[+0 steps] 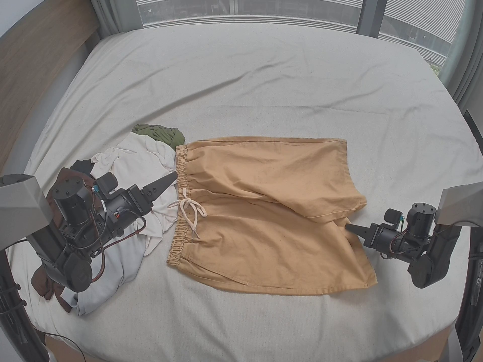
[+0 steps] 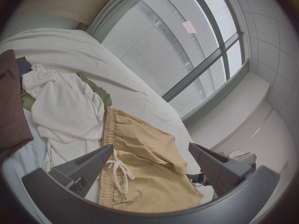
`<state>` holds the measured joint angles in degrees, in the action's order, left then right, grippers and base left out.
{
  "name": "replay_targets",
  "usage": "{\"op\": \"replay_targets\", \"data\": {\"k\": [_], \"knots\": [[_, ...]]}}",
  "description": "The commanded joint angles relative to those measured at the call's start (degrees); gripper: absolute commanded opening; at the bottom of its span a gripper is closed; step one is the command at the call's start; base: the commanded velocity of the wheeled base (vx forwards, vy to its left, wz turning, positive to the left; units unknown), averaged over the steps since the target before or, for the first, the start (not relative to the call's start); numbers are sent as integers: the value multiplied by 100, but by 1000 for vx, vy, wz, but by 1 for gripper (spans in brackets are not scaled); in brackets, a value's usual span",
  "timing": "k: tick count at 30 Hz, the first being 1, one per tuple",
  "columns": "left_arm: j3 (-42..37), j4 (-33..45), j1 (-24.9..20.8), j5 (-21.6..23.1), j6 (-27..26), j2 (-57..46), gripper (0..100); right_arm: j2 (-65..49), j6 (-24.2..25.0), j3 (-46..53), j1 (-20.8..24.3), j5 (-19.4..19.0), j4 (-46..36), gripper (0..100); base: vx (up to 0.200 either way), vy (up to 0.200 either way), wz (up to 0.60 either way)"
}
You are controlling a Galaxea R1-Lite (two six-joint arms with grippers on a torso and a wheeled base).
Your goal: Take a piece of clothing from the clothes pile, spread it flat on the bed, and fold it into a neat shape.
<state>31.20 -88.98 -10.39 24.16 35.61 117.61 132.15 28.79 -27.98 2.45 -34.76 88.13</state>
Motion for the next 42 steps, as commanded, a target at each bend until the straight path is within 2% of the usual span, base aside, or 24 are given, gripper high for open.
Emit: {"op": "replay_targets", "data": {"k": [1,8,14,24,31,42], "knots": [[1,-5,2,1,-1,7,100,-119,-23,117,-69,4,3,0,0,0,0],[-8,-5,2,-8,-10,16,100,-216,-41,293,-131,4,3,0,0,0,0],[-17,-5,10,-8,-19,42,100,-233,-489,521,-298,-5,3,0,0,0,0],[-61,3,72,-17,-36,139,100,-233,-542,662,-368,4,3,0,0,0,0],[-70,3,142,1,-247,262,100,-224,-788,706,-482,4,-6,0,0,0,0],[-166,-5,107,18,-247,288,100,-224,-796,521,-482,4,3,0,0,0,0]]}}
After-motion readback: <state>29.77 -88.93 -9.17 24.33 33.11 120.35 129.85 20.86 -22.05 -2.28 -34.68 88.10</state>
